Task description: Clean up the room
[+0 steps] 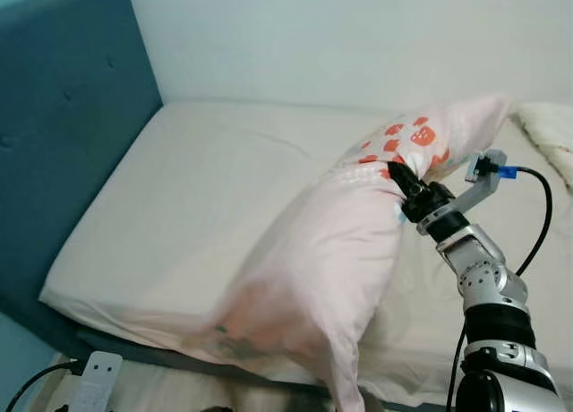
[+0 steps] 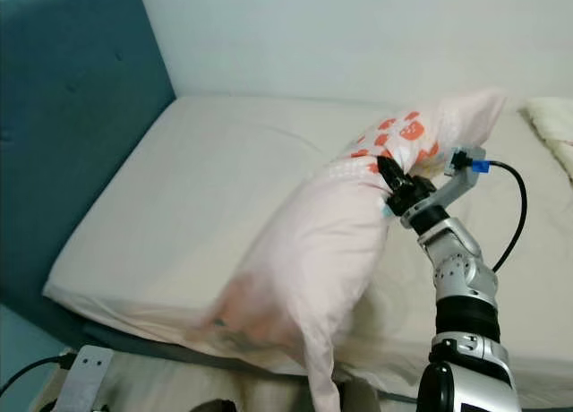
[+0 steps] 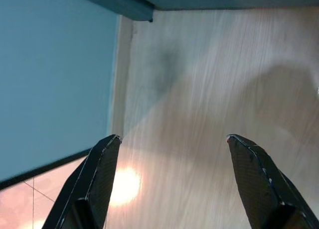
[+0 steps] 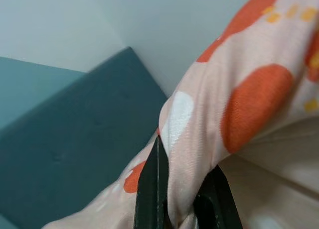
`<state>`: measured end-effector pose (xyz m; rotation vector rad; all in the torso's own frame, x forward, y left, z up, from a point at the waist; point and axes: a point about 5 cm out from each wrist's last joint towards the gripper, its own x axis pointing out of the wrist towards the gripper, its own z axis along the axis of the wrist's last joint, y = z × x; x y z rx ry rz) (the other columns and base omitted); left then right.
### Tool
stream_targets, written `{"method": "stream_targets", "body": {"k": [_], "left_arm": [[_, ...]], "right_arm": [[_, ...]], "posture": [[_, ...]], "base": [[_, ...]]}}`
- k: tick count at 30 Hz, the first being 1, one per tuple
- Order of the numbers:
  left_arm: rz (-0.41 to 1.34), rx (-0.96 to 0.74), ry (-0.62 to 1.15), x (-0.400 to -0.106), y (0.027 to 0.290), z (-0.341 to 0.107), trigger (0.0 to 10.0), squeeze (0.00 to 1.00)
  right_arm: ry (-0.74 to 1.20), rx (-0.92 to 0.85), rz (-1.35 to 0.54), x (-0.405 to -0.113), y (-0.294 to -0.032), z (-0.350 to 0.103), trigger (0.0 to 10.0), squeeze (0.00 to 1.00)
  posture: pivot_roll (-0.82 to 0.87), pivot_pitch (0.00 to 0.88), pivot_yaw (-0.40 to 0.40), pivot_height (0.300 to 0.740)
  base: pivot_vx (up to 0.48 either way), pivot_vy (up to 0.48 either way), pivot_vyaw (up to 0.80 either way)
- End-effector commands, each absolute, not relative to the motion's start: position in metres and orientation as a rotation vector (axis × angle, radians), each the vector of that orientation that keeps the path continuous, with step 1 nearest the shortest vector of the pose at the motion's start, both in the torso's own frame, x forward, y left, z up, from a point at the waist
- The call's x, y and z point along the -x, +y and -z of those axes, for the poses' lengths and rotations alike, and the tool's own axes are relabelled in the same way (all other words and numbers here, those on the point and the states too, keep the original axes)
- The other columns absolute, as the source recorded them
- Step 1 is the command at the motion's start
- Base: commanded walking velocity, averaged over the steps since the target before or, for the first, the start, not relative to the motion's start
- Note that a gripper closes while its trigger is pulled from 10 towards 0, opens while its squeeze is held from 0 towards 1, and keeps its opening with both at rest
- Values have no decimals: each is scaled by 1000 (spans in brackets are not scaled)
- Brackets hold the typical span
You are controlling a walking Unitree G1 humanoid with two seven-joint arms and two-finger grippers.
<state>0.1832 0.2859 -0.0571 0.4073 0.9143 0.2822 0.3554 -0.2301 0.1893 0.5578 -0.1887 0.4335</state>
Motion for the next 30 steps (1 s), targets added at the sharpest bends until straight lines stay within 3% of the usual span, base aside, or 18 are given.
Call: {"method": "stream_targets", "body": {"k": [1,22,30], "left_arm": [[-274,-412,953,-174,287,62,10000,0],[-179,-476,1004,-160,276,73,10000,0],[-178,-467,1005,-161,273,73,10000,0]], "right_arm": [[-276,-552,-470,-354,-229,-209,0,0],[-217,-567,-492,-351,-203,-196,0,0],[-161,-572,-489,-354,-188,-184,0,0]], "posture": [[54,0,-2,657],[53,0,0,740],[46,0,-6,740]], "base": [[-364,0,0],[0,0,0],[0,0,0]]}}
